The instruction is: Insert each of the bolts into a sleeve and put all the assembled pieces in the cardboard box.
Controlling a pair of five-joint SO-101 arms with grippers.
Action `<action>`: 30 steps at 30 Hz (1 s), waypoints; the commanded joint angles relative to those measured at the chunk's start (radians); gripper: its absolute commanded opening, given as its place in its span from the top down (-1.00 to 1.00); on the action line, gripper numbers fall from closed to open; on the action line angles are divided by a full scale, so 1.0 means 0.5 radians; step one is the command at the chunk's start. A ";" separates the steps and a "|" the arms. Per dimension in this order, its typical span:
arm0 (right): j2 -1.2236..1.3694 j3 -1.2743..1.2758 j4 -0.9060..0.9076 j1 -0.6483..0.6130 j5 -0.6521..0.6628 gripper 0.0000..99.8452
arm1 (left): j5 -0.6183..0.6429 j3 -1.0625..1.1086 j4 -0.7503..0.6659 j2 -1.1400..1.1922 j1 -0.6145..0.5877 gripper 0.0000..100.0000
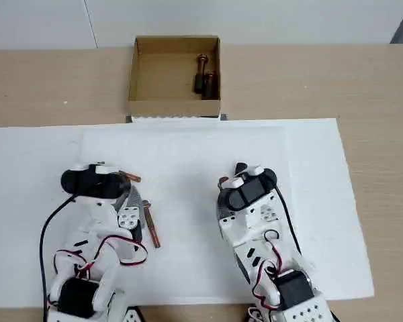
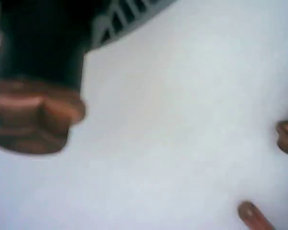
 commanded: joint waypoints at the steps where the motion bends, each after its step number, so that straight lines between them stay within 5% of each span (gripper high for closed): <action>1: -0.011 -0.258 0.112 0.091 -0.031 0.99 | -0.104 0.109 0.012 -0.009 -0.104 0.99; 11: 0.229 -0.703 0.250 0.112 0.028 0.99 | -0.282 0.284 0.009 -0.012 -0.132 0.99; 30: 2.696 -2.185 -0.671 0.229 0.028 0.99 | -0.282 0.284 0.009 -0.012 -0.129 0.99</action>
